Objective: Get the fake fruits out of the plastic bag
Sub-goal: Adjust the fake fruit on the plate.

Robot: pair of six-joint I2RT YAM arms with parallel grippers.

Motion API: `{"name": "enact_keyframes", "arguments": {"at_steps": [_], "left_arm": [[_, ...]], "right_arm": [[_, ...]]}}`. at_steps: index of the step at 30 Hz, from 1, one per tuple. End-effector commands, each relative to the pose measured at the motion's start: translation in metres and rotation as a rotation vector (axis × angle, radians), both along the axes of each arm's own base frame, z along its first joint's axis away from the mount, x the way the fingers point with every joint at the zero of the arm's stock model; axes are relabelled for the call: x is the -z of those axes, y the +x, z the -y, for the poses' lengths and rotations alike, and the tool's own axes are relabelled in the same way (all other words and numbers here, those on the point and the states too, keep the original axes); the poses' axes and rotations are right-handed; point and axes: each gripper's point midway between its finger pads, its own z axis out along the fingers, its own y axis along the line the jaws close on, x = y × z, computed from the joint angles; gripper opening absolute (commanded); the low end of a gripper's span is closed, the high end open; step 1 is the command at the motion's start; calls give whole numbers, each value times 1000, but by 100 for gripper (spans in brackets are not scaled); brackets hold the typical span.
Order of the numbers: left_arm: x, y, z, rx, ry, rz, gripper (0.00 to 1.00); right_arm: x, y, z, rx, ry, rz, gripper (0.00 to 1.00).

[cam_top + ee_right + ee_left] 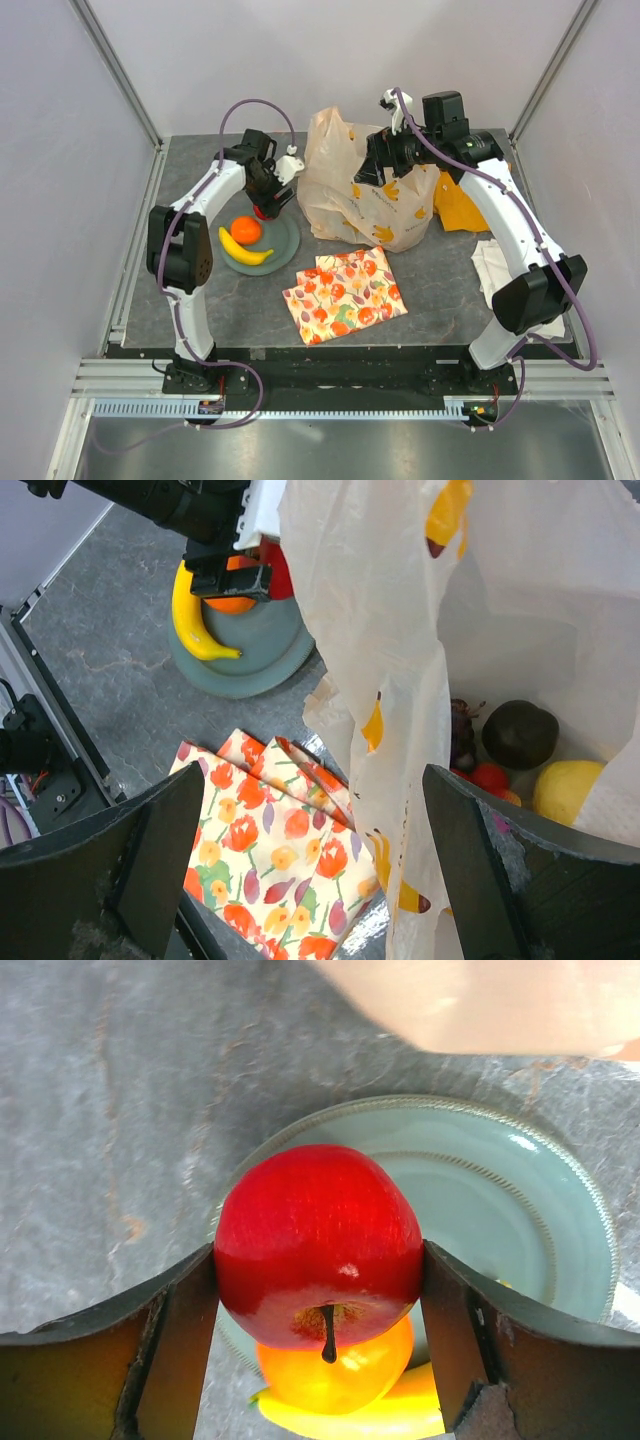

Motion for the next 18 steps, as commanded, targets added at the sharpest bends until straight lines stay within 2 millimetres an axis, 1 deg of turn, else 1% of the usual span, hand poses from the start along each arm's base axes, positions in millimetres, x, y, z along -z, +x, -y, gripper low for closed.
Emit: {"name": "enact_keyframes", "arguments": {"at_steps": [1, 7, 9, 12, 18], "left_arm": [[-7, 4, -2, 24, -14, -8, 60], [2, -7, -10, 31, 18, -56, 63], [9, -10, -13, 31, 33, -80, 64], [14, -8, -19, 16, 60, -82, 68], [12, 1, -23, -14, 73, -58, 78]], "right_arm": [[-20, 3, -2, -7, 37, 52, 98], [-18, 2, -1, -7, 35, 49, 98], [-19, 2, -1, -6, 36, 51, 98], [-19, 0, -1, -7, 36, 50, 98], [-18, -2, 0, -8, 34, 50, 98]]}}
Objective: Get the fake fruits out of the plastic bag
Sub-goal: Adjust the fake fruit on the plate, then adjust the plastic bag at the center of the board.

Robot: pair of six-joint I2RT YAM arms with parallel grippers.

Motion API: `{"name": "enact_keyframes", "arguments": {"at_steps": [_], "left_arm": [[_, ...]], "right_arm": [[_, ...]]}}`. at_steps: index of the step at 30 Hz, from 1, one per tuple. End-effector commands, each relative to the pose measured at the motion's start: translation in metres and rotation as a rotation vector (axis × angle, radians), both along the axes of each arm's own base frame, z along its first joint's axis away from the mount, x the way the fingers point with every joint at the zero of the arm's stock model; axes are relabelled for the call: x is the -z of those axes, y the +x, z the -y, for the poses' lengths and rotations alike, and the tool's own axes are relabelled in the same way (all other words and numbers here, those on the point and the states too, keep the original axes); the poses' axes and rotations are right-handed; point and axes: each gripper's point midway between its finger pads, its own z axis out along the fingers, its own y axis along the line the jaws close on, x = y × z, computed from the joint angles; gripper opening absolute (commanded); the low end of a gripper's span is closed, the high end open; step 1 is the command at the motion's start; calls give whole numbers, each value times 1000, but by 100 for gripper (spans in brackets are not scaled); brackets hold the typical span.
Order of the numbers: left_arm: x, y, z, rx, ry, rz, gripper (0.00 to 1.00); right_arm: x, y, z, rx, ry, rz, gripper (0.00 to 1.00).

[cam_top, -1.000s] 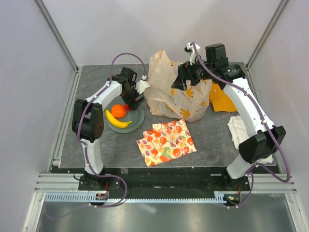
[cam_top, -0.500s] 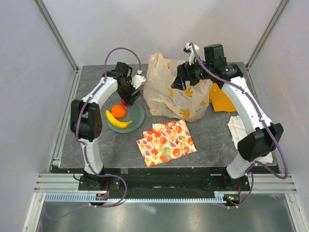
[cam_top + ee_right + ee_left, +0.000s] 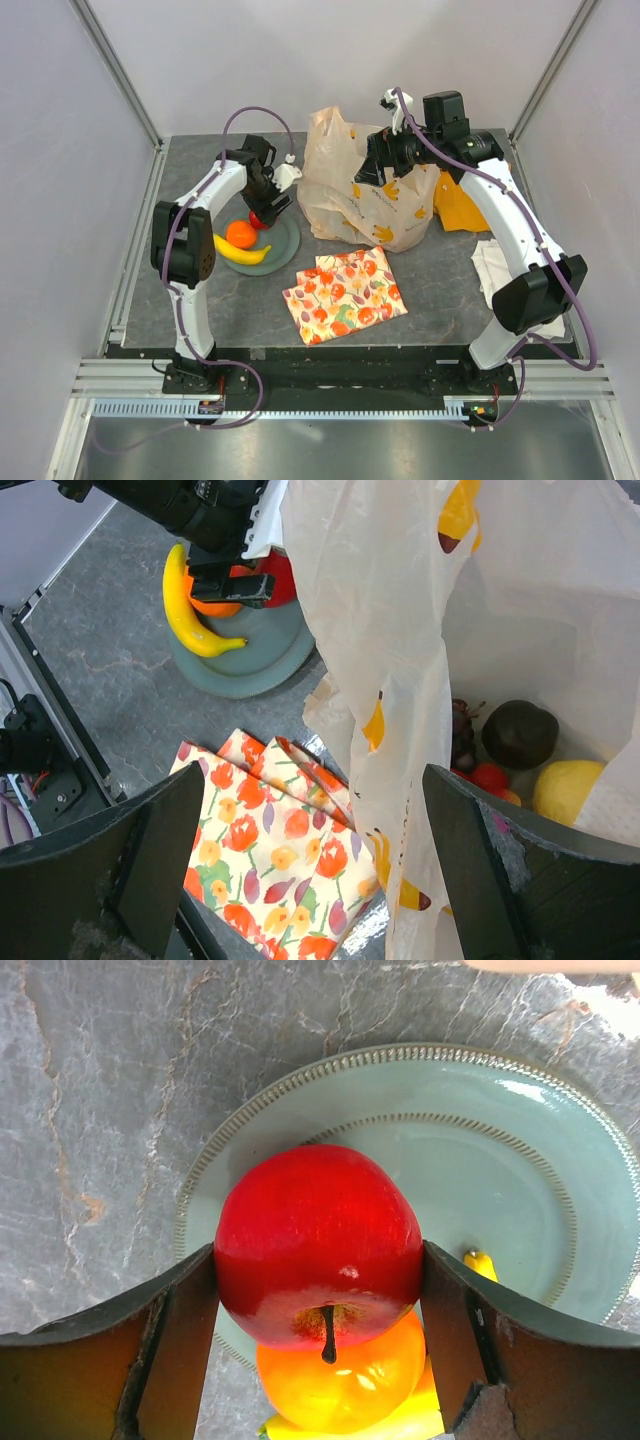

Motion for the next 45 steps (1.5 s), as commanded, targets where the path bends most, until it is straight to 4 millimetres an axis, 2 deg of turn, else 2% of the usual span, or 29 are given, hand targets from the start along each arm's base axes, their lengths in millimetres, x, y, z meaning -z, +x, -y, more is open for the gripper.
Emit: {"name": "enact_keyframes", "arguments": {"at_steps": [1, 4, 5, 9, 13, 14, 15, 16, 17, 18, 19, 22, 23, 24, 25, 26, 27, 29, 33, 37, 39, 40, 42, 43, 45], "left_arm": [[-10, 14, -7, 1, 29, 46, 79], [-13, 18, -6, -10, 23, 57, 89], [-12, 18, -6, -16, 23, 55, 99], [-20, 21, -1, -19, -4, 70, 99], [-48, 22, 6, -40, -50, 102, 99], [-67, 25, 9, -63, -76, 128, 99], [-79, 23, 12, -68, -101, 134, 99], [-90, 22, 15, -77, -116, 140, 99], [-114, 18, 16, -98, -138, 156, 99], [-126, 14, 20, -99, -167, 157, 99], [-138, 10, 21, -101, -184, 164, 99], [-185, 1, 32, -94, -281, 221, 99], [-206, 2, 37, -109, -328, 252, 99], [-220, -1, 46, -96, -381, 261, 99], [-231, -1, 53, -92, -414, 276, 99], [-255, 1, 61, -98, -467, 314, 99], [-267, 0, 70, -83, -513, 322, 99], [-290, -5, 92, -40, -580, 347, 99], [-312, -19, 132, 53, -757, 292, 99], [-320, -8, 156, 38, -851, 269, 99], [-312, 2, 164, 18, -871, 249, 99], [-316, 9, 169, 4, -898, 259, 99], [-306, 18, 177, 6, -919, 237, 99], [-308, 22, 182, 8, -940, 237, 99], [-292, 29, 191, -1, -939, 199, 98]], "right_arm": [[-17, -2, -1, -9, 31, 47, 98], [-16, -2, 0, -9, 30, 47, 98], [-17, -2, 0, -8, 33, 48, 98], [-17, -1, 0, -8, 33, 48, 98], [-33, -3, 0, -21, 64, 64, 98], [-38, -5, -1, -31, 75, 64, 98], [-58, -7, -1, -44, 94, 99, 98], [-63, -12, 4, -53, 93, 87, 98], [-75, -18, 6, -78, 107, 103, 98], [-99, -22, 12, -83, 111, 165, 98], [-103, -29, 21, -76, 85, 169, 98], [-120, -29, 35, -41, 40, 252, 98], [-120, -25, 37, -22, 35, 260, 98], [-109, -19, 38, 4, 25, 236, 98], [-107, -11, 38, 23, 33, 243, 98], [-103, -6, 37, 35, 40, 225, 98], [-97, -2, 34, 47, 54, 194, 98], [-83, 11, 28, 50, 71, 135, 98], [-70, 22, 12, 21, 143, 46, 98], [-52, 35, 8, 50, 164, -15, 97], [-44, 35, 10, 59, 154, -31, 97], [-40, 35, 10, 60, 150, -37, 97], [-31, 34, 11, 65, 143, -59, 97], [-28, 33, 10, 66, 142, -67, 96], [-21, 31, 11, 69, 140, -84, 96]]}}
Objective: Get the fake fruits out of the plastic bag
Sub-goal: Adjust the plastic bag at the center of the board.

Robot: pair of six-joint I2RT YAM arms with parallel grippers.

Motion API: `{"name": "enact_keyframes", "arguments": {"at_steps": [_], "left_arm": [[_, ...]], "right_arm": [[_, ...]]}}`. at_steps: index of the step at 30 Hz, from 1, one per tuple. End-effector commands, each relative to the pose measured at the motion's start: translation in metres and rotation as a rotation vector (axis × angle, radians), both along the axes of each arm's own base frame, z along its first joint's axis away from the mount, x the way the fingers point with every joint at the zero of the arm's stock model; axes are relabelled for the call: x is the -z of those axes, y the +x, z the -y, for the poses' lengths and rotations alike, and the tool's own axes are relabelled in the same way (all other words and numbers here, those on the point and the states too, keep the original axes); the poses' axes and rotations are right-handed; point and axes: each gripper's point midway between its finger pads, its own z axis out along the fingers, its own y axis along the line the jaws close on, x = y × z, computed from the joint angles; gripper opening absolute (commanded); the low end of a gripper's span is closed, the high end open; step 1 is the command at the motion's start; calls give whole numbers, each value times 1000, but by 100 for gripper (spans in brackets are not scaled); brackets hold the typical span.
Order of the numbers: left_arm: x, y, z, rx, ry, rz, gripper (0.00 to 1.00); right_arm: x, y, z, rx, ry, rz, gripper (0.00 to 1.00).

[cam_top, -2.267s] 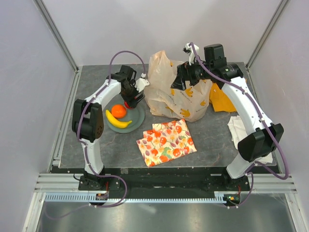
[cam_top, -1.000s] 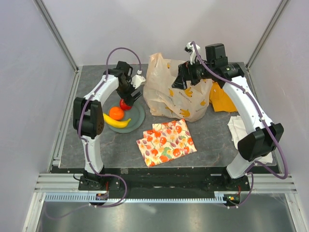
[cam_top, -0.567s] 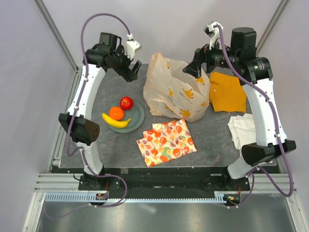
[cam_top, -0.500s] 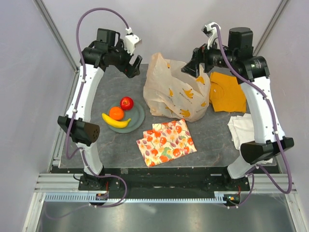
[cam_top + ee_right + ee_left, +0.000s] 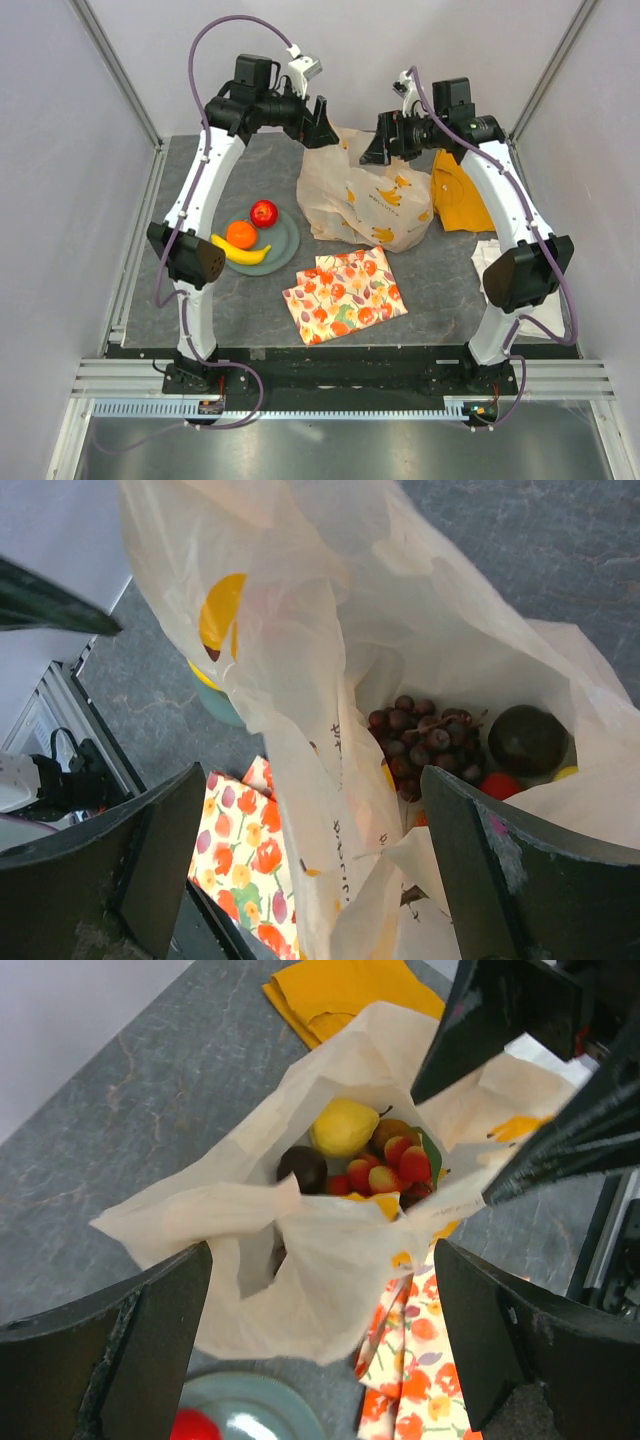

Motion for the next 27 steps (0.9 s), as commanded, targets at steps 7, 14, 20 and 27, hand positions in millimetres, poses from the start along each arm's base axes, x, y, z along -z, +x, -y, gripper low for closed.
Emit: {"name": "enact_keyframes", "arguments": {"at_steps": [7, 14, 20, 27], "left_arm": [[20, -12, 32, 121, -66, -88, 2], [29, -133, -16, 231, 17, -213, 2], [84, -211, -52, 272, 97, -254, 2], [121, -233, -67, 292, 163, -265, 2]], "right_arm": [[13, 1, 14, 62, -76, 20, 91], [71, -30, 86, 196, -425, -17, 90], [99, -79, 108, 188, -517, -66, 90], [-8, -79, 55, -49, -289, 208, 92]]}}
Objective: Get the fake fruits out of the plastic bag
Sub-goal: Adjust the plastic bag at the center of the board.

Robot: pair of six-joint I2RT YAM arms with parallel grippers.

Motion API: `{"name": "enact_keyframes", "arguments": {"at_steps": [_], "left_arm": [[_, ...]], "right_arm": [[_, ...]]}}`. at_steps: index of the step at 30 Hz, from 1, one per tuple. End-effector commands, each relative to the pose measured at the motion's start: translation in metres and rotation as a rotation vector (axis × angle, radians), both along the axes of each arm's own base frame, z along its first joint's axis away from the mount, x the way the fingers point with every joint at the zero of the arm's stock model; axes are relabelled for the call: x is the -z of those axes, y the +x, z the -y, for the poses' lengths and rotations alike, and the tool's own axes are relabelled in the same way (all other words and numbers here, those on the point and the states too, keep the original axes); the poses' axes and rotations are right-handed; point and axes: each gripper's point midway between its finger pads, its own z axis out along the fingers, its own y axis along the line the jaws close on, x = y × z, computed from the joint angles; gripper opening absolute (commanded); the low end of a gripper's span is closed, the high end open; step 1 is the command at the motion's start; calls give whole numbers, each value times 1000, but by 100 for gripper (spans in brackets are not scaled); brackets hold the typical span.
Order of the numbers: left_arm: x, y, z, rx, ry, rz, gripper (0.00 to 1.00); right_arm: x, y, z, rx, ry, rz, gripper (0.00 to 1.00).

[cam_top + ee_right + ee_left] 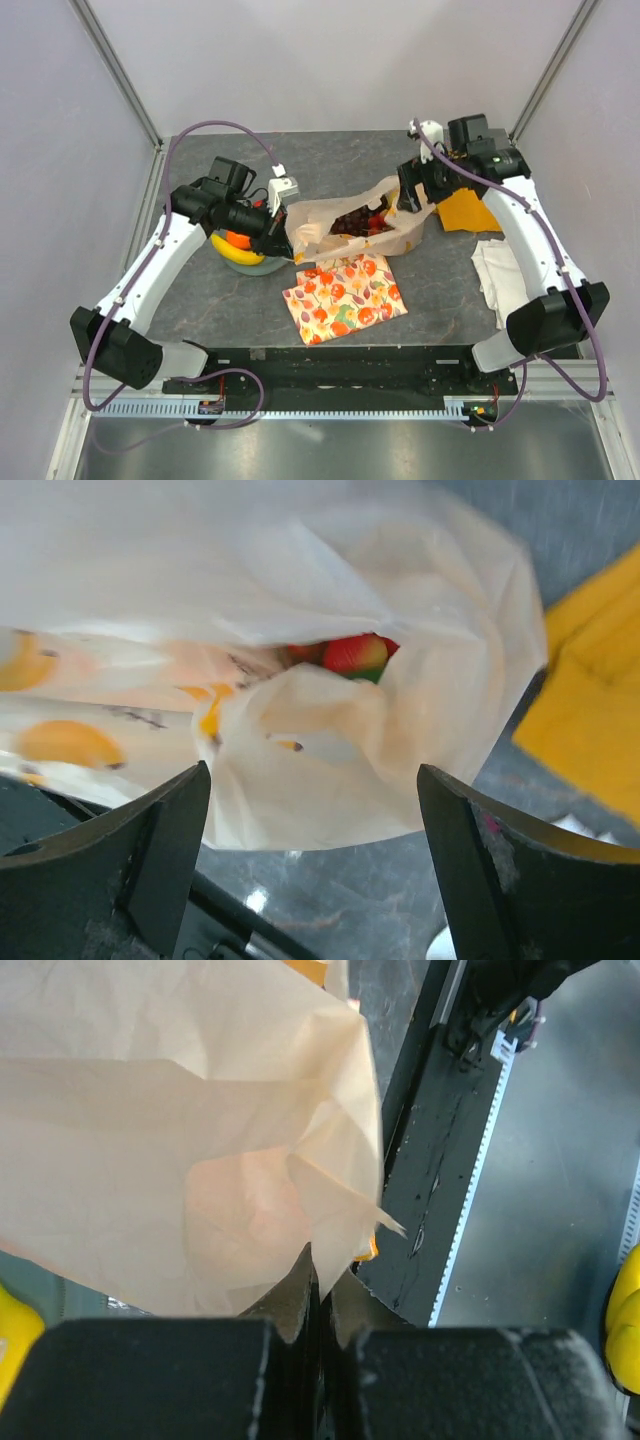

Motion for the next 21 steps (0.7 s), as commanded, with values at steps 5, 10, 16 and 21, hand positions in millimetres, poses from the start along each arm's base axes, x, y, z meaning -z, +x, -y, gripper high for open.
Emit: {"name": "enact_keyframes", "arguments": {"at_steps": [5, 10, 16, 21], "left_arm": [[19, 4, 3, -9, -8, -8, 2], [10, 22, 13, -71, -39, -51, 2], [9, 28, 14, -93, -34, -48, 2], [14, 25, 13, -93, -34, -58, 1]], "right_arm": [[-106, -21, -109, -499, 252, 312, 78], [-26, -45, -135, -688, 166, 206, 52], [49, -13, -90, -473, -125, 132, 40], [77, -51, -53, -470, -236, 62, 41]]}}
